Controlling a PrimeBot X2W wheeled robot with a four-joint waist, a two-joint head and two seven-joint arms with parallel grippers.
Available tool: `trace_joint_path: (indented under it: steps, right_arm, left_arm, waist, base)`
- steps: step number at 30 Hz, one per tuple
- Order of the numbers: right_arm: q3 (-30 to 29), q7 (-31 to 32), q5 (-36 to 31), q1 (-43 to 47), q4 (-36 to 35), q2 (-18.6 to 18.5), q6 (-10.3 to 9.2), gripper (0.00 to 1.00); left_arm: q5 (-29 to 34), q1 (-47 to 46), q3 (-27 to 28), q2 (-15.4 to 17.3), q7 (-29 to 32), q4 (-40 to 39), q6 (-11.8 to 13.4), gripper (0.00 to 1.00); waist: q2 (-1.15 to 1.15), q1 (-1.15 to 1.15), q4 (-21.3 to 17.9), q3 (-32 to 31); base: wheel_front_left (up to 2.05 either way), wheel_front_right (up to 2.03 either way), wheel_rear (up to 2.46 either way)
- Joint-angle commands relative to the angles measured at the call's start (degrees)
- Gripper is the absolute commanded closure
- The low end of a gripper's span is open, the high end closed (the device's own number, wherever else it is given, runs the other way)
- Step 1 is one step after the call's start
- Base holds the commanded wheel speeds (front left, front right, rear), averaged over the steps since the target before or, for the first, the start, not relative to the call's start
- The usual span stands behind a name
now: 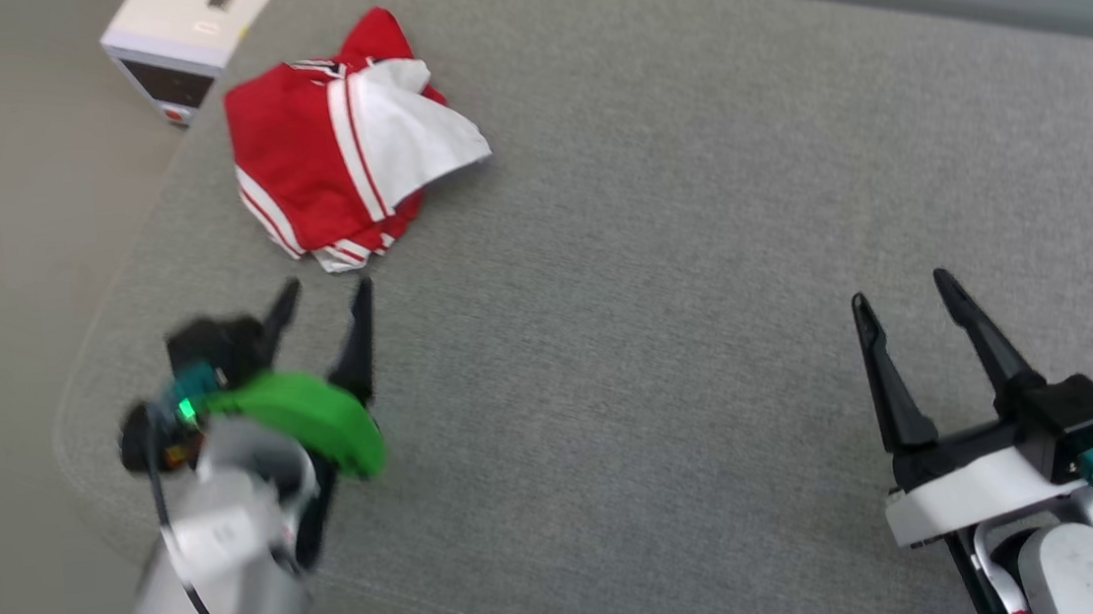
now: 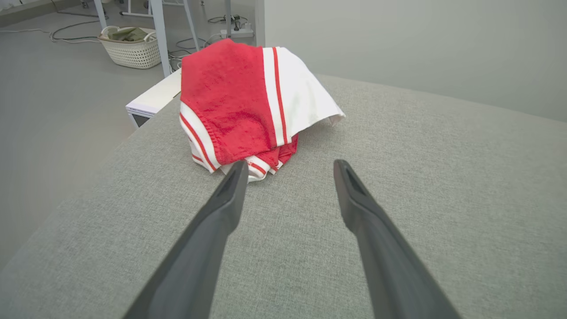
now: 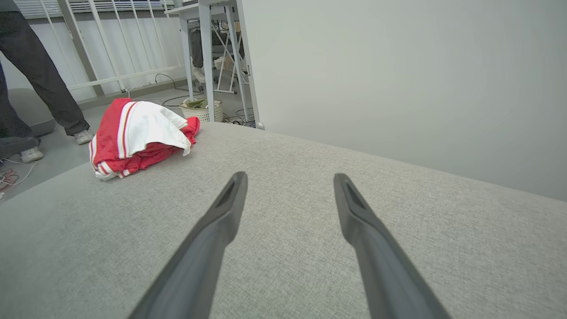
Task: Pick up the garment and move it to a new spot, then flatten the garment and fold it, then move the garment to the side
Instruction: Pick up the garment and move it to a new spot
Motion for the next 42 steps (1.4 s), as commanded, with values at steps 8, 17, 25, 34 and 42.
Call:
trace_joint_path:
  steps: [8,17,25,34,42]
  right_arm:
    - [1.32,-0.52,-0.76,-4.15,-2.66,-1.25,-0.05,0.0]
    - [2.37,-0.52,-0.71,-5.5,-2.33,-1.44,-0.05,0.0]
    - [2.72,-0.52,-0.99,-5.96,-1.69,-1.31,-0.05,0.0]
    - [2.38,-0.52,-0.91,-5.98,-0.28,-0.81,-0.05,0.0]
    - [1.18,-0.52,0.8,-4.1,1.5,0.26,-0.05,0.0]
  left_arm:
    - [-9.94,-17.7,-6.06,11.46,17.07,5.67,-0.29,0.0]
    - [-14.69,-26.51,-7.97,17.91,26.36,10.94,-0.3,0.0]
    - [-17.74,-27.1,-10.44,19.11,32.98,16.9,-0.3,0.33]
    - [-20.66,-25.62,-11.21,19.95,29.79,15.88,-0.3,1.0]
    - [-21.49,-23.85,-10.19,22.53,23.02,9.18,-0.28,1.0]
  waist:
    - [0.0,-0.01,-8.18,12.28]
    - [0.0,-0.01,-11.09,15.99]
    - [0.0,-0.01,-11.84,16.68]
    - [0.0,-0.01,-11.2,13.8]
    - [0.0,-0.01,-11.51,5.67]
  base:
    - [0.0,0.0,0.0]
    - [0.0,0.0,0.0]
    - [0.0,0.0,0.0]
    - [0.0,0.0,0.0]
    - [0.0,0.0,0.0]
